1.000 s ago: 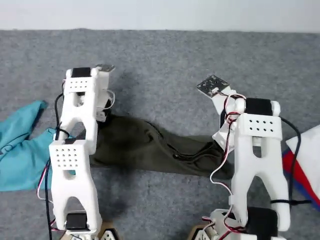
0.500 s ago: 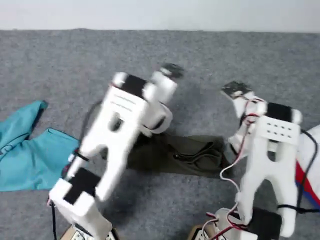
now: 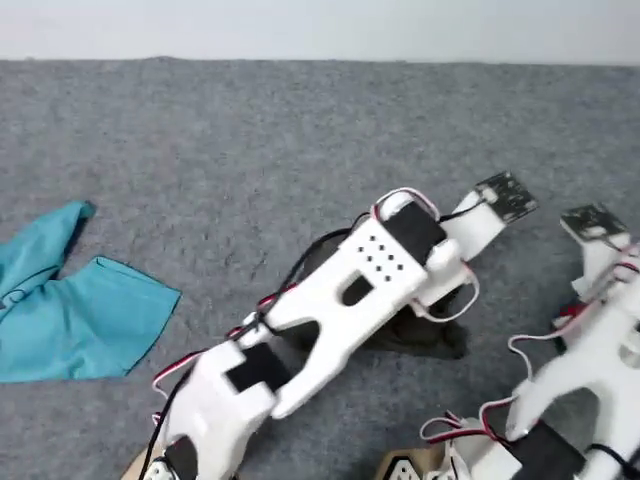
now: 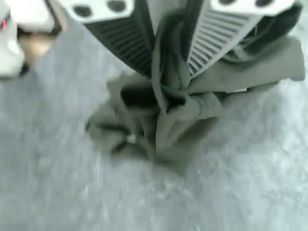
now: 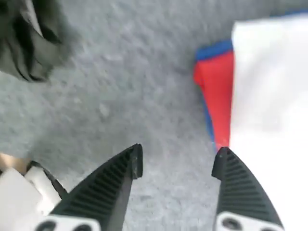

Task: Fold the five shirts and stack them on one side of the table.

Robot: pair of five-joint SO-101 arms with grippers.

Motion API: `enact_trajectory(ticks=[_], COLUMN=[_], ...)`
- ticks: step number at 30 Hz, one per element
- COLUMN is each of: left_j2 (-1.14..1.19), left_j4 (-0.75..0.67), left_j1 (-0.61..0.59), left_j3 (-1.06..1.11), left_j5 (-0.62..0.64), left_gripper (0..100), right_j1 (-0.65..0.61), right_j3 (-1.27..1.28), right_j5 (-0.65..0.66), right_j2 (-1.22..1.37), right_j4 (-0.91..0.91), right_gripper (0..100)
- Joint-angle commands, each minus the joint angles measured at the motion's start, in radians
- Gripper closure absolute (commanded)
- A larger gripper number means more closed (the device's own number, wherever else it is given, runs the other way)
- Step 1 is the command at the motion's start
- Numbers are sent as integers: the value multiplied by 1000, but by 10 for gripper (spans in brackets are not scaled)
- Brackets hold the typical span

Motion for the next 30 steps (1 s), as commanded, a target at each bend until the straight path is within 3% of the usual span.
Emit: enact_trajectory(ticks=[1,4,11,15,22,26,30], left_j2=[129,147,144,144,144,133,20], left_j4=[26,25,25,26,28,28,28], left_j1=[-5,-11,-28,-104,-195,-331,-440], left_j3=[-220,-269,-317,-344,-340,-275,-22], left_j5=[121,198,206,265,264,216,117], left_gripper=[853,808,808,805,807,808,808], right_j1=[53,54,24,-36,-182,-348,-590], right_j3=[-5,-5,68,115,112,87,51], right_j5=[52,51,48,44,-87,-92,-97], right_j2=[-25,-25,-36,-38,-81,-225,-383], right_j4=[-7,-8,-7,-5,16,85,137], right_gripper=[750,750,750,750,750,750,750])
